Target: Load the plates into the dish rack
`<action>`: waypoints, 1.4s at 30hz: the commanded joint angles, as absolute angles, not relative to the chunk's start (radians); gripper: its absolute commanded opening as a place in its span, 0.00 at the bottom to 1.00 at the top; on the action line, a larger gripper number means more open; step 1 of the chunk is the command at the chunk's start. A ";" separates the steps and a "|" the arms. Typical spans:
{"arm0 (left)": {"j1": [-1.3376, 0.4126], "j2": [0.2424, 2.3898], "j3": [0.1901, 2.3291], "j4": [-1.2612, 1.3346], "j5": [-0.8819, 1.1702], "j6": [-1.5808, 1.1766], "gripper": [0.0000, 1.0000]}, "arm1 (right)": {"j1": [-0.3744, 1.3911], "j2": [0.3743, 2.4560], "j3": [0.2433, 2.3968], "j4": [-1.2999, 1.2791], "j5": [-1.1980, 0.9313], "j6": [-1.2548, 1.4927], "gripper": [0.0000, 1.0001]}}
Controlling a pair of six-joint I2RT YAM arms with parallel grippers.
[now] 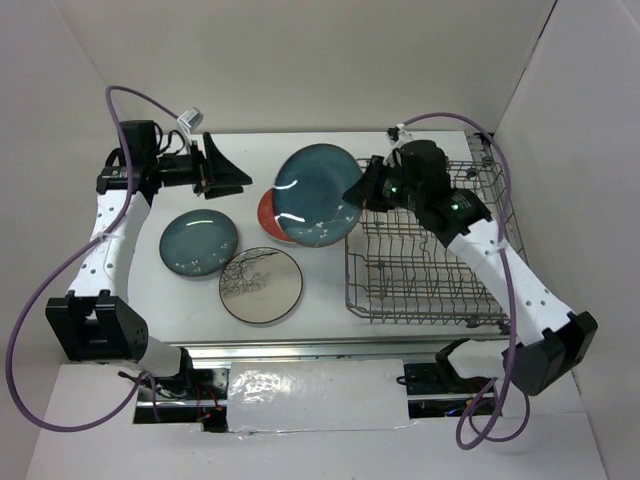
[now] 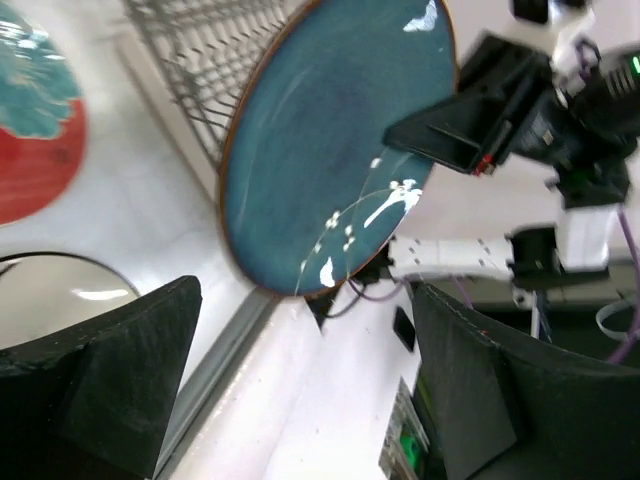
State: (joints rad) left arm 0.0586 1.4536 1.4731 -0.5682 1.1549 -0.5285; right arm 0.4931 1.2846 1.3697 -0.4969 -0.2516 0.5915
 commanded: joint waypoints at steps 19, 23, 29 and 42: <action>0.189 1.390 1.453 -0.655 0.893 -0.546 0.99 | 0.486 0.945 1.338 -0.655 0.965 0.200 0.00; 0.189 1.400 1.474 -0.656 0.897 -0.505 0.99 | 0.483 0.948 1.299 -0.609 0.950 0.135 0.00; 0.189 1.414 1.516 -0.692 0.859 -0.466 0.99 | 0.462 0.969 1.263 -0.581 0.904 0.115 0.00; 0.189 1.422 1.482 -0.692 0.845 -0.453 0.99 | 0.405 1.031 1.220 -0.552 0.785 0.115 0.00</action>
State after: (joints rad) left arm 0.1867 1.4181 1.4738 -0.6968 0.8486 -0.4767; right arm 0.4149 1.0428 1.1923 -0.7357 0.7631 0.1097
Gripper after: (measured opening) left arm 0.993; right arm 0.176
